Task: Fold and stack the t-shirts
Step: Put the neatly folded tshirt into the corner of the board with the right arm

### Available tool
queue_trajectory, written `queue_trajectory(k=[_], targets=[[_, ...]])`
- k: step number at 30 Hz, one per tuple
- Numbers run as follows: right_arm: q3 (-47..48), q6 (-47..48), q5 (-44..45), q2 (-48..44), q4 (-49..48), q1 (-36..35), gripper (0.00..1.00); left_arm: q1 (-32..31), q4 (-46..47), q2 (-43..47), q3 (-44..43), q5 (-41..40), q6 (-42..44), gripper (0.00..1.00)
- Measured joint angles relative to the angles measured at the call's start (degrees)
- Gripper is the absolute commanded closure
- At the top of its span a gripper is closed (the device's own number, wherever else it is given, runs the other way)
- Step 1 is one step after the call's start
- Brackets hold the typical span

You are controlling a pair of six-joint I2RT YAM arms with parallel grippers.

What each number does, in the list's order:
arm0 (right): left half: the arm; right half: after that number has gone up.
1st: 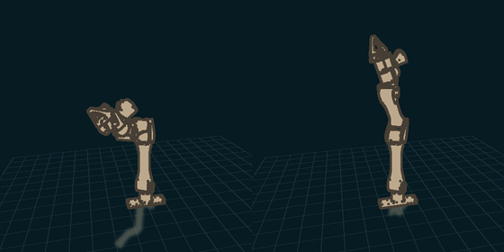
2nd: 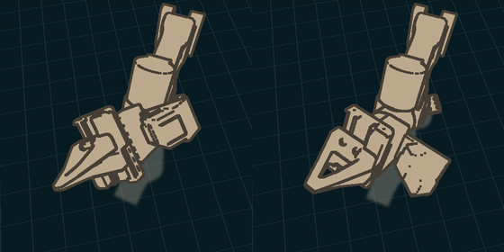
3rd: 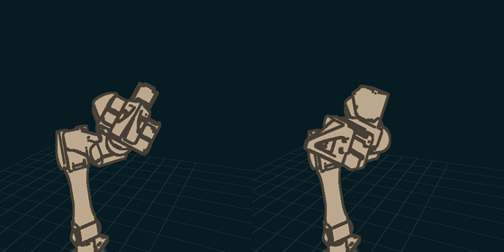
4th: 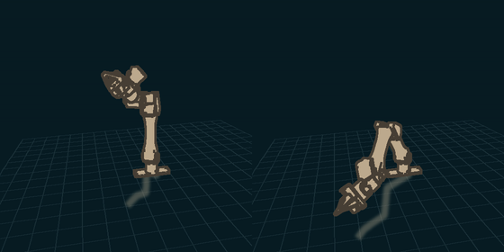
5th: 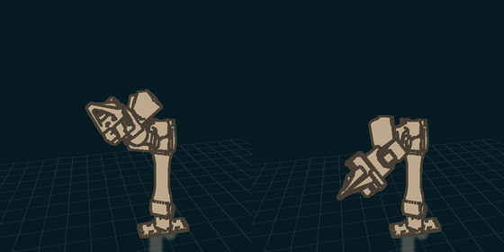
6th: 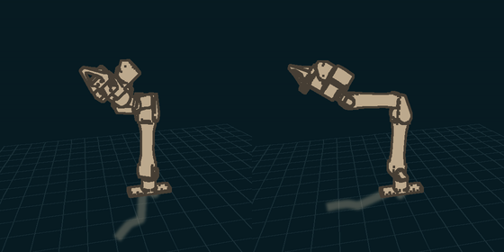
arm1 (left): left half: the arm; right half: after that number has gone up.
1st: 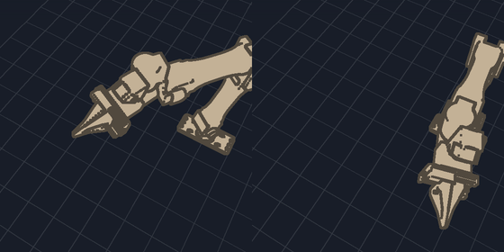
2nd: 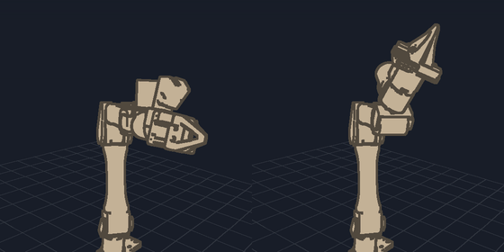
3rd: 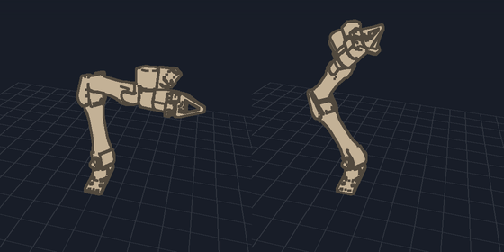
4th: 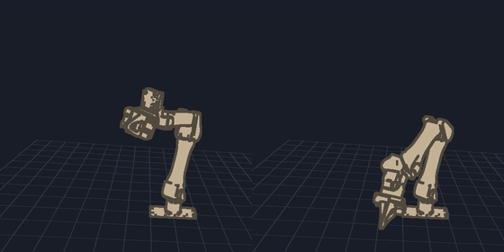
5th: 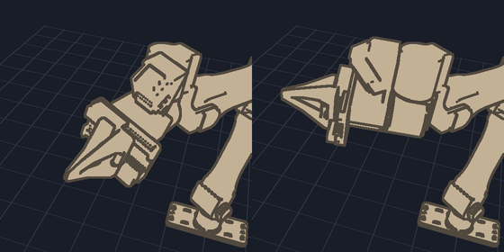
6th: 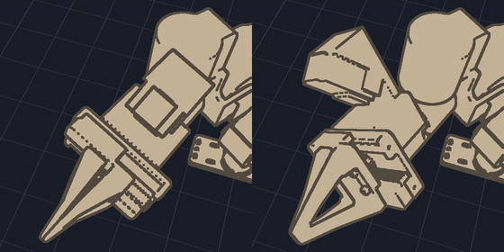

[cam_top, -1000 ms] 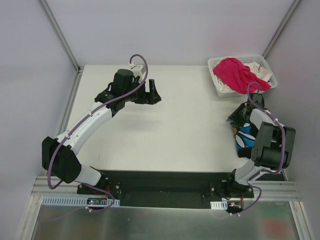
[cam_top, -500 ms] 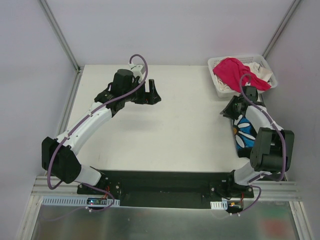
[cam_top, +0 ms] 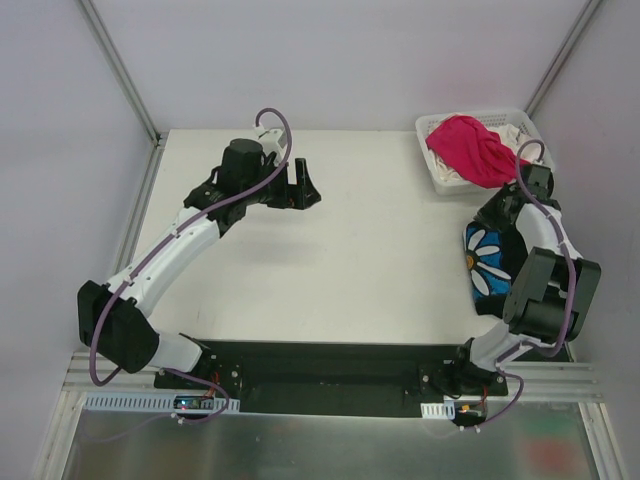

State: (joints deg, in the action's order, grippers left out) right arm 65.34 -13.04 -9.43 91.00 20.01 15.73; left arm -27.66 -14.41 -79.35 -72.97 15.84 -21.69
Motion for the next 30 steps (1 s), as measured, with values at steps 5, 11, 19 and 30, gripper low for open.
queue_trajectory(k=[5,11,19,30], targets=[[0.3,-0.6,-0.1,3.0,0.0,2.8,0.63,0.0,-0.1,0.2,1.3,0.0,0.0,0.16],[-3.1,-0.3,-4.4,0.9,-4.3,1.5,0.39,0.0,-0.3,1.4,2.7,-1.5,0.1,0.15],[-4.3,3.1,-11.0,-13.0,-4.4,-16.0,0.24,0.0,1.9,1.4,5.8,-4.3,0.1,0.16],[-9.8,10.2,-14.5,-17.8,-3.4,-27.5,0.18,0.0,7.9,1.9,13.9,-7.4,4.5,0.14]])
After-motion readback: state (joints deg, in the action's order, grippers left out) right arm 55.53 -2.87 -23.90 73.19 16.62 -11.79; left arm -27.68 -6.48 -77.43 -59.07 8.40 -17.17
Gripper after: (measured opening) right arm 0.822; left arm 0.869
